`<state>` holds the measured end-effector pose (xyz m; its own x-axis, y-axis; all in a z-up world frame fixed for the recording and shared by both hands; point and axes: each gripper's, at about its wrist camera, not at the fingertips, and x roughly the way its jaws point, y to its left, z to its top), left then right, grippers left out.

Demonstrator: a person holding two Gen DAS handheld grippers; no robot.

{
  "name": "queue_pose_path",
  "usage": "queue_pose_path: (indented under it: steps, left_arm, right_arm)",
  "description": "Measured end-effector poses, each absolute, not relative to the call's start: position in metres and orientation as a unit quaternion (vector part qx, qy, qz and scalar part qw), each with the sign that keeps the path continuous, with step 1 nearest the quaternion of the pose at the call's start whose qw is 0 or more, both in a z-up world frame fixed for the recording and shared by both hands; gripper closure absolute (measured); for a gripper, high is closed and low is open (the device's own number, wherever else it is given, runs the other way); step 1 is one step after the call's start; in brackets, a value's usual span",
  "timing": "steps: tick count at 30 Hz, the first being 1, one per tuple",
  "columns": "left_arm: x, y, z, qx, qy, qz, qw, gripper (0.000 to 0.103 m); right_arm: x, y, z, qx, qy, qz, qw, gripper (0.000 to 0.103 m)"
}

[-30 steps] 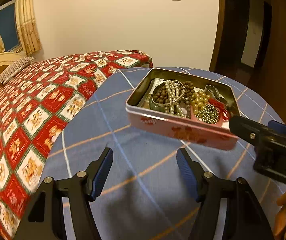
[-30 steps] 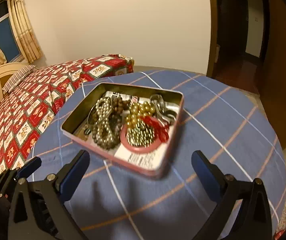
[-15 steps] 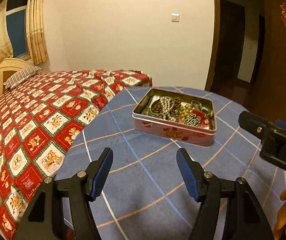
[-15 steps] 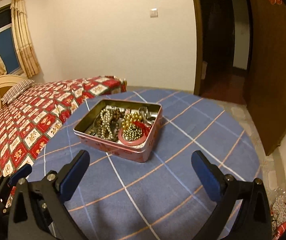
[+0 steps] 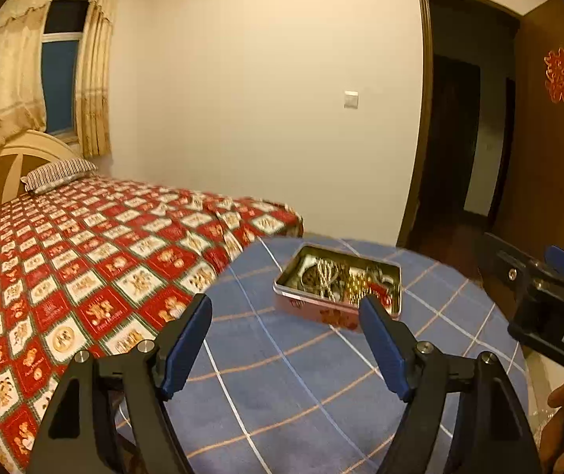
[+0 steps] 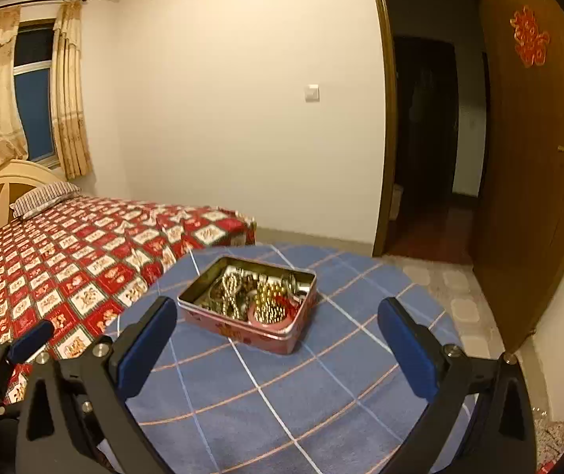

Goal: Organize jewelry

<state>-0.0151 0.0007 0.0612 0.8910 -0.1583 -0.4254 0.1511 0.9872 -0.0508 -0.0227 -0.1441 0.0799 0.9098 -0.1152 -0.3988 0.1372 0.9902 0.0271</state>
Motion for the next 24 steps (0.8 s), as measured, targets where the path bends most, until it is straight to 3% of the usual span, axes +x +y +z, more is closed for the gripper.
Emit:
queue_pose_path:
  steps: [24]
  left_arm:
    - [-0.031,0.004,0.079,-0.008,0.18,-0.078,0.981,0.021]
  right_arm:
    - [-0.044,-0.143,0.098,0.047,0.157,-0.06,0.985,0.0]
